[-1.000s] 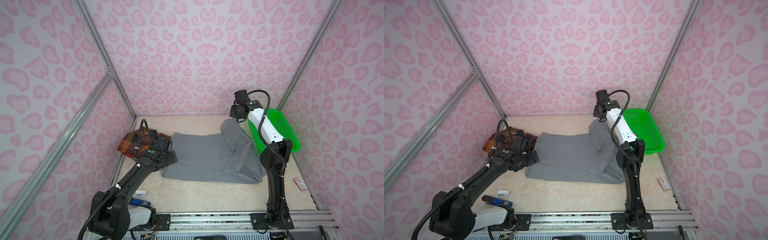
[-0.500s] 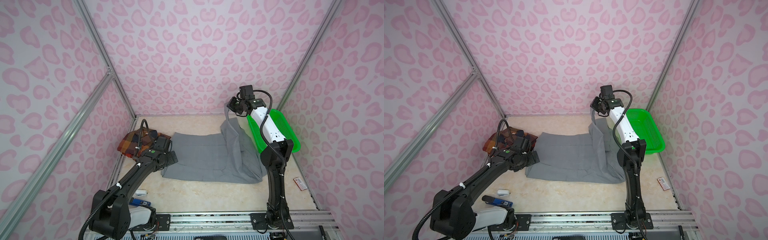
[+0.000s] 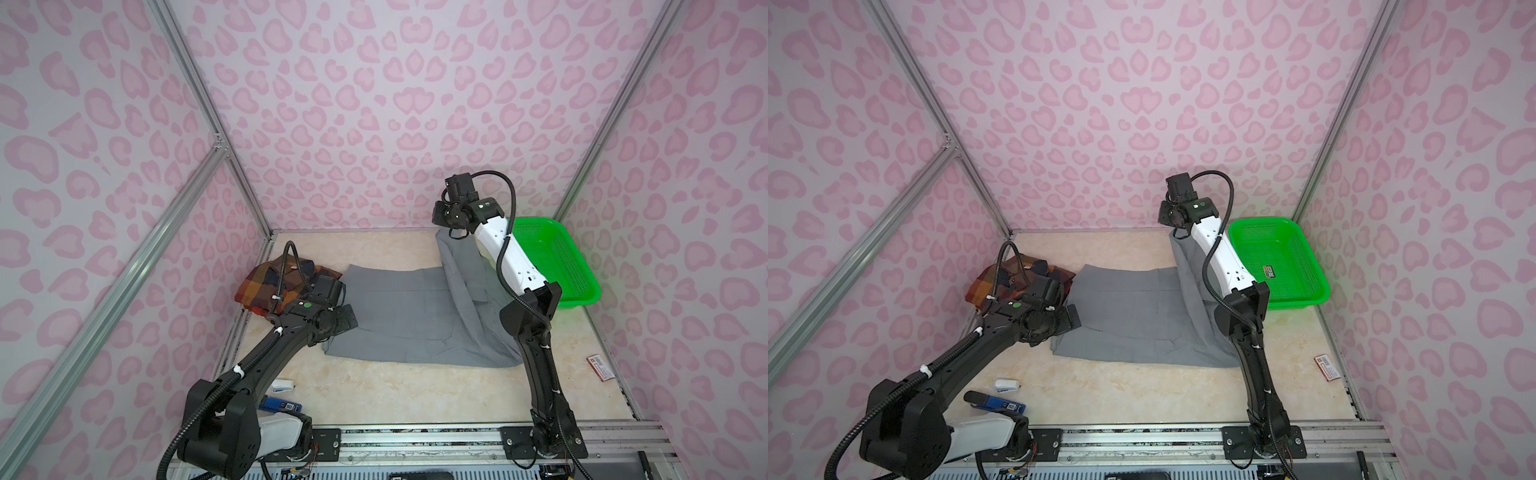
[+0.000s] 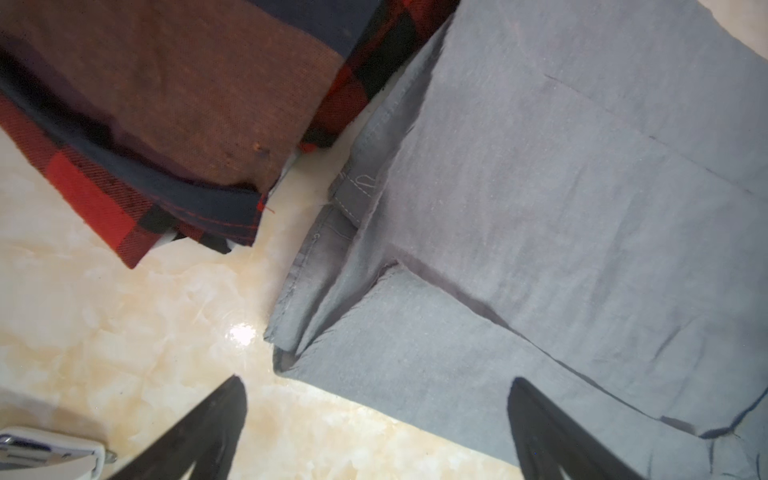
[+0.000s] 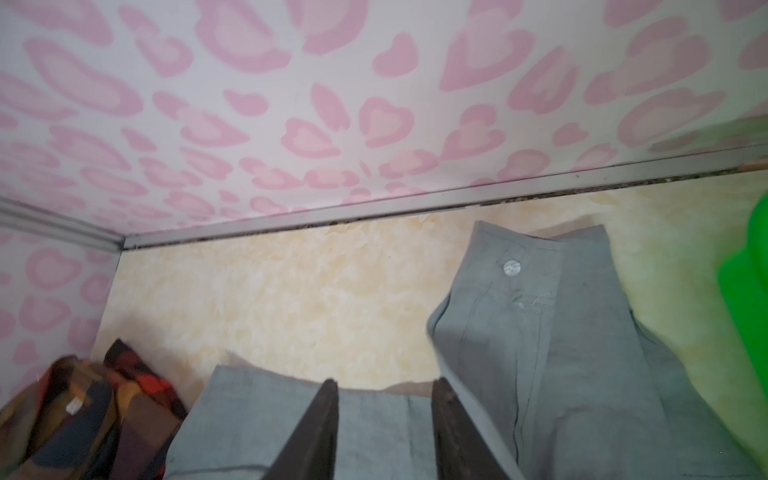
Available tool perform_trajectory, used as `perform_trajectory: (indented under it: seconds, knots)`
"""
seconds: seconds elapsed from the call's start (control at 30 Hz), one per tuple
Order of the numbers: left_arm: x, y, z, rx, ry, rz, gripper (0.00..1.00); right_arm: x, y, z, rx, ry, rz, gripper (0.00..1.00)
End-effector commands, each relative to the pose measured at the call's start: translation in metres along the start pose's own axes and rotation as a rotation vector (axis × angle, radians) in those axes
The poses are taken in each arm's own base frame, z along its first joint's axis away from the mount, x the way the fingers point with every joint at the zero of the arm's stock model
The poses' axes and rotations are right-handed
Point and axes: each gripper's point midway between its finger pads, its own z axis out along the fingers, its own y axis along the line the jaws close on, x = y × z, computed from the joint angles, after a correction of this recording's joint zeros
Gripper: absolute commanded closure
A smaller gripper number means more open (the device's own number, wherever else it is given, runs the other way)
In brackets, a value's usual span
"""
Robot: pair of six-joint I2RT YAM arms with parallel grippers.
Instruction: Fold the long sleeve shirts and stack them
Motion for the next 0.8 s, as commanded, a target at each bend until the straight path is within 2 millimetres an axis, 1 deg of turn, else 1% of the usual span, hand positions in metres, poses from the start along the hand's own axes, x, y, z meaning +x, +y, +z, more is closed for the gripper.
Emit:
perform_trajectory:
  seconds: [0.0, 0.03, 0.07, 0.1, 0.13, 0.17, 0.23, 0.3, 0.4, 0.43, 0.47, 0.5, 0.53, 0.57, 0.63, 0.7, 0.77]
  knots:
    - [-0.002, -0.01, 0.001, 0.044, -0.003, -0.02, 0.0, 0.03, 0.007, -0.007, 0.004, 0.089, -0.137, 0.5]
    - [-0.001, -0.012, 0.002, 0.051, -0.002, -0.02, 0.0, 0.035, 0.014, -0.012, 0.001, 0.093, -0.172, 0.48]
    - [-0.001, -0.014, 0.002, 0.059, 0.001, -0.021, 0.0, 0.038, 0.015, -0.022, 0.029, 0.089, -0.193, 0.47]
    - [-0.001, -0.018, 0.003, 0.064, 0.008, -0.019, 0.0, 0.039, 0.009, -0.032, 0.074, 0.088, -0.171, 0.45]
    - [-0.001, -0.021, 0.003, 0.072, 0.011, -0.015, 0.0, 0.041, 0.005, -0.041, 0.084, 0.096, -0.157, 0.44]
    - [0.0, -0.025, 0.004, 0.076, 0.015, -0.008, 0.0, 0.044, -0.004, -0.049, 0.091, 0.114, -0.118, 0.43]
    - [0.001, -0.035, 0.003, 0.094, 0.017, 0.008, 0.0, 0.059, -0.034, -0.058, 0.124, 0.152, -0.038, 0.44]
    - [0.004, -0.046, 0.002, 0.11, 0.024, 0.036, 0.0, 0.083, -0.068, -0.07, 0.169, 0.143, -0.002, 0.44]
    - [0.008, -0.053, 0.006, 0.115, 0.03, 0.058, 0.0, 0.122, -0.113, -0.087, 0.234, 0.123, 0.0, 0.47]
    - [0.009, -0.055, 0.009, 0.118, 0.033, 0.061, 0.0, 0.145, -0.131, -0.086, 0.264, 0.149, 0.008, 0.47]
    - [0.01, -0.057, 0.012, 0.126, 0.041, 0.062, 0.0, 0.158, -0.145, -0.085, 0.266, 0.162, 0.024, 0.48]
    - [0.011, -0.061, 0.015, 0.136, 0.053, 0.069, 0.0, 0.17, -0.153, -0.081, 0.237, 0.192, 0.057, 0.49]
    - [0.011, -0.066, 0.016, 0.146, 0.059, 0.077, 0.0, 0.177, -0.159, -0.077, 0.203, 0.218, 0.098, 0.5]
    - [0.008, -0.073, 0.016, 0.161, 0.058, 0.086, 0.0, 0.182, -0.157, -0.072, 0.126, 0.252, 0.131, 0.51]
    - [0.004, -0.086, 0.012, 0.196, 0.052, 0.1, 0.0, 0.188, -0.159, -0.062, 0.056, 0.277, 0.197, 0.52]
    - [-0.001, -0.098, 0.006, 0.226, 0.036, 0.114, 0.01, 0.197, -0.152, -0.048, 0.002, 0.3, 0.224, 0.52]
    - [-0.004, -0.103, 0.003, 0.235, 0.029, 0.12, 0.01, 0.21, -0.135, -0.034, -0.099, 0.349, 0.248, 0.51]
